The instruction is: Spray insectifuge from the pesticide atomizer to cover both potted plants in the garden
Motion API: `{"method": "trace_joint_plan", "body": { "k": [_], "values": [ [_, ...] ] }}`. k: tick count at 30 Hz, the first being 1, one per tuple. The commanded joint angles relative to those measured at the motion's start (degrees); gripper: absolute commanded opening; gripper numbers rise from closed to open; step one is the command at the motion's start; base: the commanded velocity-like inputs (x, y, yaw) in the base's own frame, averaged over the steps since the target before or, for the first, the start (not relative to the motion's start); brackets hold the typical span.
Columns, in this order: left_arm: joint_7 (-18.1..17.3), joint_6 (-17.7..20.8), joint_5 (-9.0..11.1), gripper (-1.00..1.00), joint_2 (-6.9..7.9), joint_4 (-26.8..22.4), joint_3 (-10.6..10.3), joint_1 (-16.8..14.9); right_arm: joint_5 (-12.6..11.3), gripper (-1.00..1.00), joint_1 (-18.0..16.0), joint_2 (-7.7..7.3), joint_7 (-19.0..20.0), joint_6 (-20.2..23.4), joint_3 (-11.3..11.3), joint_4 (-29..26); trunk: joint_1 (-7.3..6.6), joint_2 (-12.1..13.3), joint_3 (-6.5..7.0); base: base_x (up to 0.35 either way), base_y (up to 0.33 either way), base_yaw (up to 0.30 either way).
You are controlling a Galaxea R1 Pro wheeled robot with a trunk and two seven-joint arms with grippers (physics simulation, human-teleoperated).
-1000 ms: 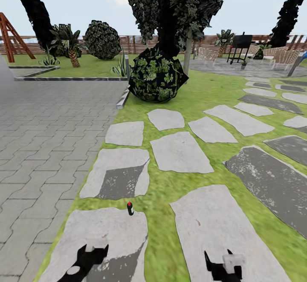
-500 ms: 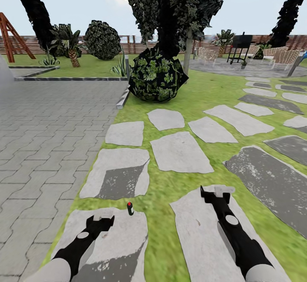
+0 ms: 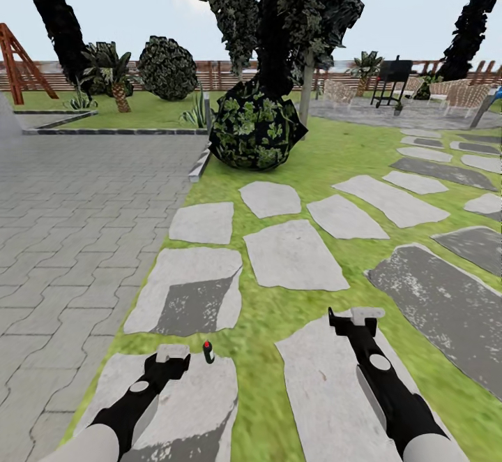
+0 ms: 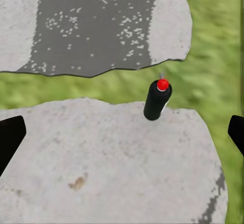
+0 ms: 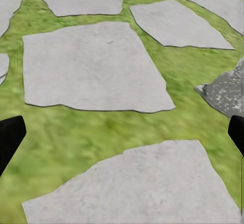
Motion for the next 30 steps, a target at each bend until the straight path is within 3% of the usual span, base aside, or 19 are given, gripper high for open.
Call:
{"method": "trace_joint_plan", "body": {
  "k": [1, 20, 27, 30],
  "values": [
    [-0.02, -0.52, -0.06, 1.00, 0.00, 0.14, -0.01, -0.02, 0.03, 1.00, -0.03, -0.04, -0.18, -0.17, 0.05, 0.26, 0.02, -0.01, -0.04, 0.268, -0.156, 0.000],
    [0.26, -1.26, -0.01, 1.00, 0.05, 0.06, -0.04, -0.33, 0.12, 1.00, -0.03, -0.02, -0.09, -0.18, 0.14, 1.18, 0.02, -0.01, -0.04, 0.151, -0.231, 0.000],
    [0.06, -1.49, -0.39, 1.00, 0.06, -0.08, -0.40, -0.35, 0.10, 1.00, -0.03, 0.00, -0.12, -0.18, 0.14, 1.34, 0.02, -0.01, -0.05, 0.029, -0.034, 0.000],
    [-0.09, -1.51, -0.46, 1.00, 0.08, -0.11, -0.49, -0.35, 0.05, 1.00, -0.03, 0.00, -0.15, -0.18, 0.14, 1.42, 0.68, -1.22, -0.72, 0.002, -0.003, 0.000]
  ]
}}
